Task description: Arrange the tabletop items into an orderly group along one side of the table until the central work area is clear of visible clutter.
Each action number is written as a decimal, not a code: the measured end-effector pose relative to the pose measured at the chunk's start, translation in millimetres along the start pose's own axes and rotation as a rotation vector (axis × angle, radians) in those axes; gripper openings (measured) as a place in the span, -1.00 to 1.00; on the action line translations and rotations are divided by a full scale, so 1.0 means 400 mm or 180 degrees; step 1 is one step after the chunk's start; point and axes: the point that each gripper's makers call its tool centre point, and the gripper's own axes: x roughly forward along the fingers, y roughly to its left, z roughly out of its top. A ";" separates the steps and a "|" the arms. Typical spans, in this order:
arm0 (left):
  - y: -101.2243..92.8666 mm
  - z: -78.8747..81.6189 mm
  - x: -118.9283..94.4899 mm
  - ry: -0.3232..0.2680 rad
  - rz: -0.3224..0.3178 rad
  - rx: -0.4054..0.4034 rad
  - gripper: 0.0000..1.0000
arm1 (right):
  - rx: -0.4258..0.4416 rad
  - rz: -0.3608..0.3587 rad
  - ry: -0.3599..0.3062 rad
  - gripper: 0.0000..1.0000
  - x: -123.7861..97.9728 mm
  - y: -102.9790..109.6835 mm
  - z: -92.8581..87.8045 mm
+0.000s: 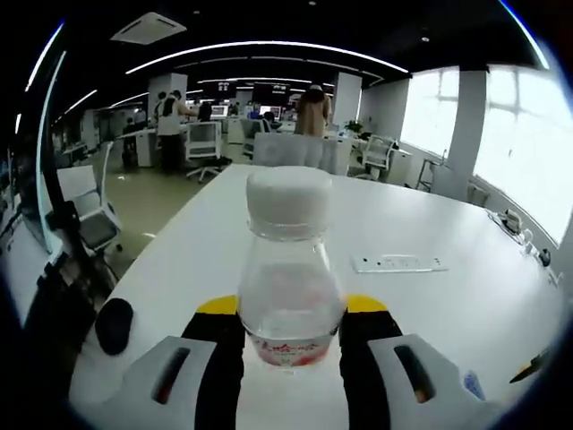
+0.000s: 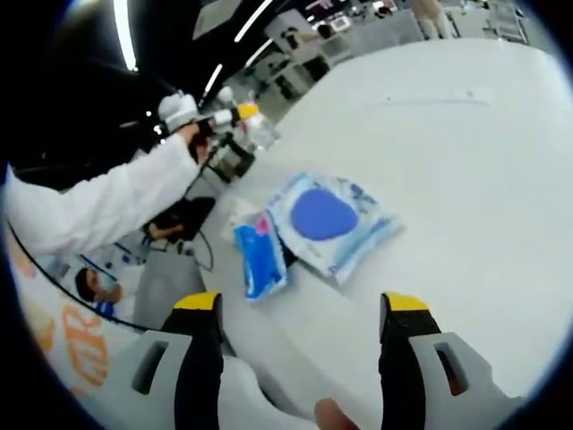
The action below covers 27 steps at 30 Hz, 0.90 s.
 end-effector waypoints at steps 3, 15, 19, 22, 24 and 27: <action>0.006 -0.002 0.008 -0.0025 -0.0015 -0.0067 -0.21 | 0.0010 0.0000 0.0009 0.41 0.002 -0.001 0.001; -0.006 -0.031 0.039 0.0005 -0.0309 0.0211 -0.21 | 0.0056 -0.0002 0.0060 0.40 0.008 -0.006 -0.007; -0.004 -0.035 0.064 0.0049 -0.0376 0.0477 -0.21 | 0.0080 -0.0011 0.0063 0.40 0.007 -0.010 -0.007; -0.010 -0.040 0.075 0.0077 -0.0458 0.0493 -0.21 | 0.0109 -0.0024 0.0071 0.40 0.010 -0.015 -0.008; -0.015 -0.040 0.080 0.0068 -0.0507 0.0551 -0.21 | 0.0115 -0.0033 0.0078 0.40 0.010 -0.017 -0.010; -0.007 -0.046 0.092 0.0068 -0.0486 0.0565 -0.21 | 0.0132 -0.0047 0.0094 0.40 0.012 -0.021 -0.012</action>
